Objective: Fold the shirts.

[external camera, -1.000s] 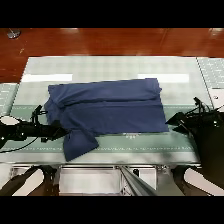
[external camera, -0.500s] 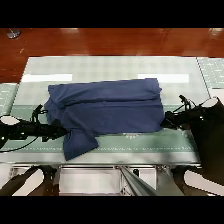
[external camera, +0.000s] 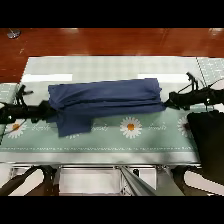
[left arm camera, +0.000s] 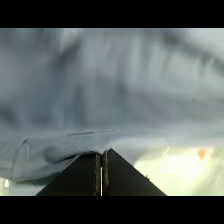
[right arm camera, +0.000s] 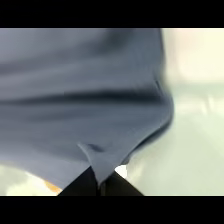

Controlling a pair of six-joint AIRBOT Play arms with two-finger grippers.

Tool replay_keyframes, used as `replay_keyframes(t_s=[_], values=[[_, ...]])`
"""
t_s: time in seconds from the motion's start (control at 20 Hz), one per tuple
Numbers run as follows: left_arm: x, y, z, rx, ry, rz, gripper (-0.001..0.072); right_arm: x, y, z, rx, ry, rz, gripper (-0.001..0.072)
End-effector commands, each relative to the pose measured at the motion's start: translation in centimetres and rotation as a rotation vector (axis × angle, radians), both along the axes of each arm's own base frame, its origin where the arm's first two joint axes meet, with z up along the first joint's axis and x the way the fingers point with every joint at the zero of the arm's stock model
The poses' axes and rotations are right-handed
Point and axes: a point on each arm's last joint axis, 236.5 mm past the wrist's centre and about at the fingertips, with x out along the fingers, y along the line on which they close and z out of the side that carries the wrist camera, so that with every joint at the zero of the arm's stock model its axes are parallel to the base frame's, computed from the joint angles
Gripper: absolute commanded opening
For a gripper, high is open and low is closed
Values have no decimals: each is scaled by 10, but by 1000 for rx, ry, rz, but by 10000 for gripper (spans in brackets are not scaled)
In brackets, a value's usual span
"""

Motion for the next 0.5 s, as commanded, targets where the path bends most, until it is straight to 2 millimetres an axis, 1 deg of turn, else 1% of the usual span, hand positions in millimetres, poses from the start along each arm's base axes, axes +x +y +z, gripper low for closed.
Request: replay_keyframes(t_s=[0.0, 0.1, 0.2, 0.3, 0.45], values=[[64, 10, 19, 16, -110, 73, 24, 53, -1, 31, 38, -133, -73, 44], [94, 12, 15, 27, -122, 88, 25, 67, 5, 22, 52, -114, -47, 43], [120, 21, 13, 22, -120, 125, 25, 89, 8, 13, 62, -103, -48, 43], [138, 24, 8, 19, -117, 115, 25, 111, 13, 6, 68, -98, -41, 44], [159, 24, 1, 16, -115, 97, 25, 140, 20, -6, 81, -77, -43, 44]])
